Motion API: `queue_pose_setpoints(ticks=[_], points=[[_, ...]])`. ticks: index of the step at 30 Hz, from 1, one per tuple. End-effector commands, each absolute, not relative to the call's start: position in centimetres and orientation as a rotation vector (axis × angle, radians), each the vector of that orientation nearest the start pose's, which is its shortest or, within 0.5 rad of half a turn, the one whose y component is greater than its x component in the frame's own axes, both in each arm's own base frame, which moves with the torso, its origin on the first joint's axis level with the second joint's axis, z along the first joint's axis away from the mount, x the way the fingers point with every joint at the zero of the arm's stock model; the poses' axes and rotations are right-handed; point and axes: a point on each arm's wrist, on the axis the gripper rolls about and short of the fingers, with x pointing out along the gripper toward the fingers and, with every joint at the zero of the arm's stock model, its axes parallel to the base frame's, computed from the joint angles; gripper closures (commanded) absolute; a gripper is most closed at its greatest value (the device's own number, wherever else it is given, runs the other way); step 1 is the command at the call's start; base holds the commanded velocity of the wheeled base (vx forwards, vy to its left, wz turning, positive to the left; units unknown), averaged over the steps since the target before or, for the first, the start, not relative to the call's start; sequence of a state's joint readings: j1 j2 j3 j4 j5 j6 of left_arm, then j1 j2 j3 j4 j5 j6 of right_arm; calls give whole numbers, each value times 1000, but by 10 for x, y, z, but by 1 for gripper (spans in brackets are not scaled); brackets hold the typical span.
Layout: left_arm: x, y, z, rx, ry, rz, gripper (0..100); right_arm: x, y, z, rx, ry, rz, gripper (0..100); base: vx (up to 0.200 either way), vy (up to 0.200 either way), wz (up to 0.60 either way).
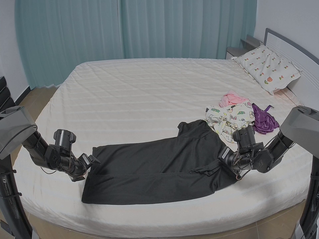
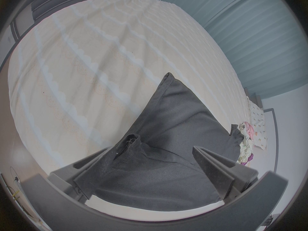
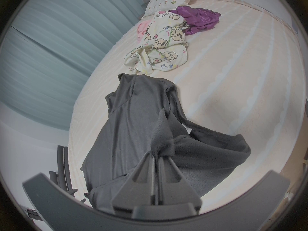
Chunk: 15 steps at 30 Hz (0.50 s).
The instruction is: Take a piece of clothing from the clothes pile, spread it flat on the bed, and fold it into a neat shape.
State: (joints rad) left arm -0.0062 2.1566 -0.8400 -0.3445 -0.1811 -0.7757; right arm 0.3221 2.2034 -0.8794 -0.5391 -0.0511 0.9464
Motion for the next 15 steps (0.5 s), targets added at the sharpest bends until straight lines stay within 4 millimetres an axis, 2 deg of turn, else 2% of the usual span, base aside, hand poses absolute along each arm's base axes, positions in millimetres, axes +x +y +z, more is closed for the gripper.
queue_pose_setpoints(ticks=[1,6,11,15], points=[[341,-6,15,-797,990,215,0,349,116,0,724,878,-153,0,0,0,0],[341,-6,15,-797,990,215,0,348,118,-7,723,895,-160,0,0,0,0],[341,-6,15,-797,990,215,0,346,121,-4,733,897,-150,0,0,0,0],[341,-6,15,-797,990,215,0,344,126,6,780,875,-150,0,0,0,0]])
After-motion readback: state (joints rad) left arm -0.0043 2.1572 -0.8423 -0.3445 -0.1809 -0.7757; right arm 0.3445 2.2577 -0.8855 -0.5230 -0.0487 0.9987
